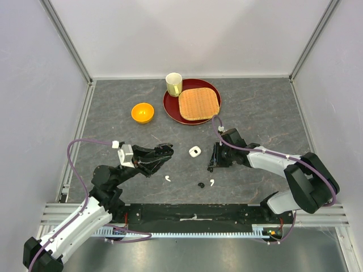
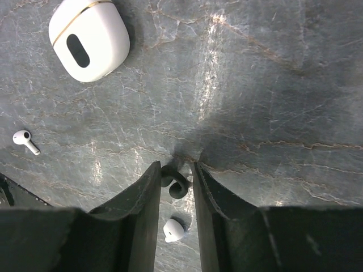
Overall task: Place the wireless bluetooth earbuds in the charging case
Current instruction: Pick up the earbud from the center of the board.
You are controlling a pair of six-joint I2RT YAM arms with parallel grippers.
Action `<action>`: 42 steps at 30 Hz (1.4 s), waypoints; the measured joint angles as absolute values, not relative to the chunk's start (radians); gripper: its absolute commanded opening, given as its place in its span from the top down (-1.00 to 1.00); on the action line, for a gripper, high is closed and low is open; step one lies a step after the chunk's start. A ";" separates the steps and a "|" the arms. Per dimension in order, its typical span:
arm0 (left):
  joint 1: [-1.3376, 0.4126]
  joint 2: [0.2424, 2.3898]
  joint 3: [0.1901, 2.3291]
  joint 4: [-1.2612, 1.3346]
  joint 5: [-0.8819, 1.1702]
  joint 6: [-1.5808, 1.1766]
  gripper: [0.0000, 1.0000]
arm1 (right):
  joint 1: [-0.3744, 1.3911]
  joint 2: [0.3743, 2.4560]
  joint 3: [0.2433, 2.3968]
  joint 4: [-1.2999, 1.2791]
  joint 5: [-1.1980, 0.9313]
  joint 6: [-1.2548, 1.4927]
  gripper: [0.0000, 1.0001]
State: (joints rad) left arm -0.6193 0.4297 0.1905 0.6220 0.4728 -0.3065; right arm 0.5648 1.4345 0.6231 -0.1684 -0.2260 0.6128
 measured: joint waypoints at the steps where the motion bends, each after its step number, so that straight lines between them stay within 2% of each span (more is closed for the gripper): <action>1: -0.619 0.430 0.189 0.622 0.472 -0.307 0.95 | 0.565 1.435 0.622 -0.168 -0.231 0.614 0.34; 7: -0.619 0.430 0.189 0.622 0.472 -0.314 0.95 | 0.565 1.435 0.616 -0.158 -0.251 0.618 0.37; 19: -0.619 0.430 0.189 0.622 0.471 -0.316 0.96 | 0.566 1.435 0.609 -0.158 -0.280 0.621 0.25; 27: -0.619 0.431 0.189 0.622 0.466 -0.317 0.95 | 0.566 1.435 0.609 -0.162 -0.299 0.622 0.35; 34: -0.619 0.432 0.189 0.620 0.451 -0.324 0.95 | 0.566 1.435 0.609 -0.170 -0.310 0.625 0.12; 42: -0.619 0.445 0.189 0.616 0.448 -0.325 0.96 | 0.565 1.435 0.610 -0.167 -0.324 0.632 0.08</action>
